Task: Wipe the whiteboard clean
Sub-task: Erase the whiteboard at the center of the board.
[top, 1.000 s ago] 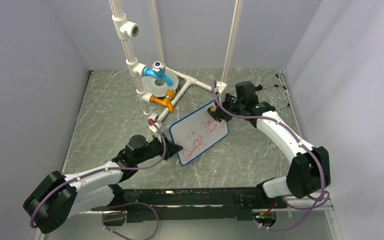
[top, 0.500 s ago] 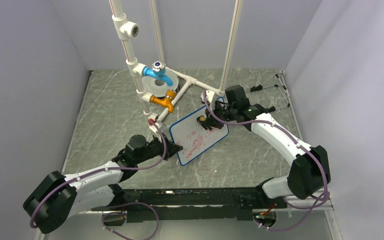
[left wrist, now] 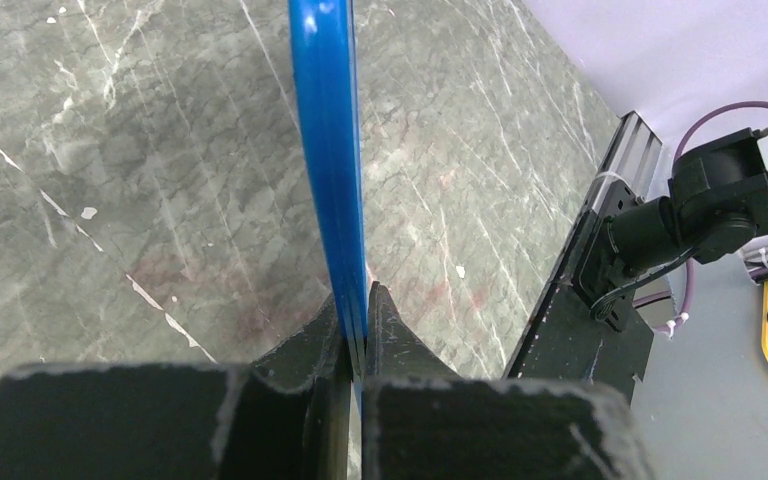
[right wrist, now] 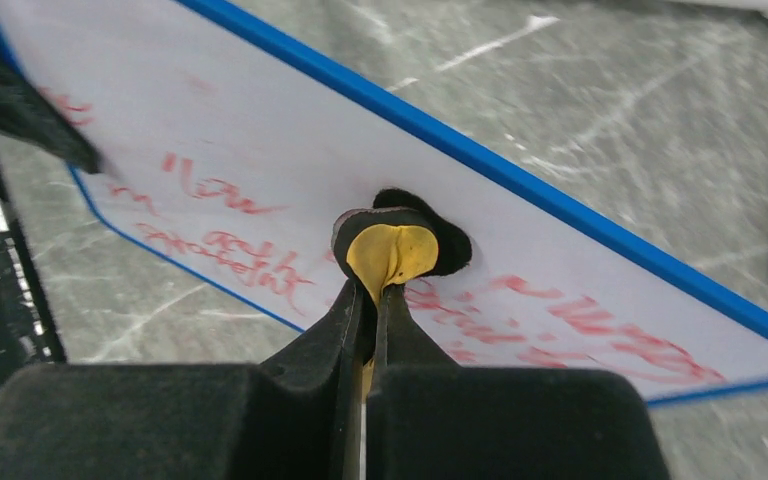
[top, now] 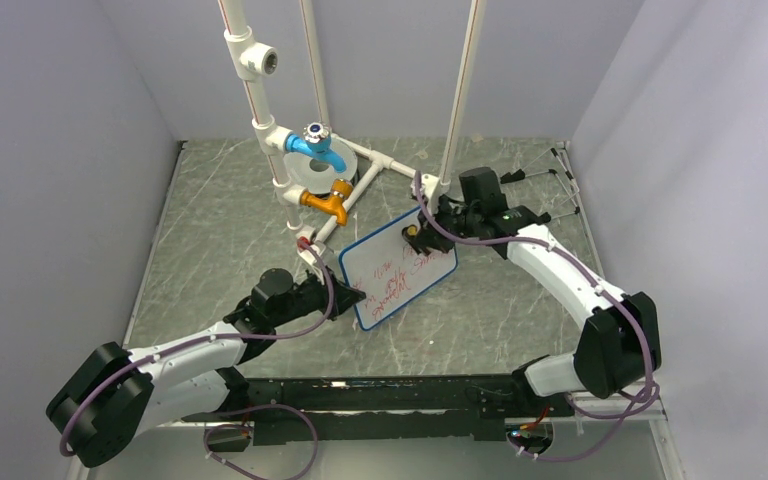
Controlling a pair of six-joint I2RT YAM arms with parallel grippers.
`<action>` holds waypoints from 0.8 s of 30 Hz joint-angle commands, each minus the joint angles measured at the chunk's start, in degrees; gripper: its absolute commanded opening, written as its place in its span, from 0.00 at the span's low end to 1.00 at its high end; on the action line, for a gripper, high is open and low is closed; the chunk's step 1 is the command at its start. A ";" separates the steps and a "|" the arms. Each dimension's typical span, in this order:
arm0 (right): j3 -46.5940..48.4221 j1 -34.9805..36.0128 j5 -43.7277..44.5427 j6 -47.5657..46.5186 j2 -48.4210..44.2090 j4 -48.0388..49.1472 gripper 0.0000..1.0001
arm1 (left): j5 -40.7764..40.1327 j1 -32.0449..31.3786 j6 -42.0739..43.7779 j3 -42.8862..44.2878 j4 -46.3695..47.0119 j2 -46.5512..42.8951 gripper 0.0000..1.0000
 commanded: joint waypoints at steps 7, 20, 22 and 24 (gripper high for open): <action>-0.19 -0.75 6.87 4.37 -0.93 6.44 0.00 | 3.94 -0.76 1.65 4.16 1.09 1.21 0.00; 0.01 4.05 -6.11 -3.35 -1.99 -0.35 0.00 | 2.57 -0.84 1.85 3.68 0.00 -0.48 0.00; 0.01 5.33 -7.61 -3.05 -2.08 -0.01 0.00 | 2.31 -0.75 1.98 4.00 -0.81 -1.12 0.00; 0.30 4.66 -3.92 -0.15 -1.36 1.78 0.00 | 2.16 -0.68 1.97 4.15 -1.46 -1.91 0.00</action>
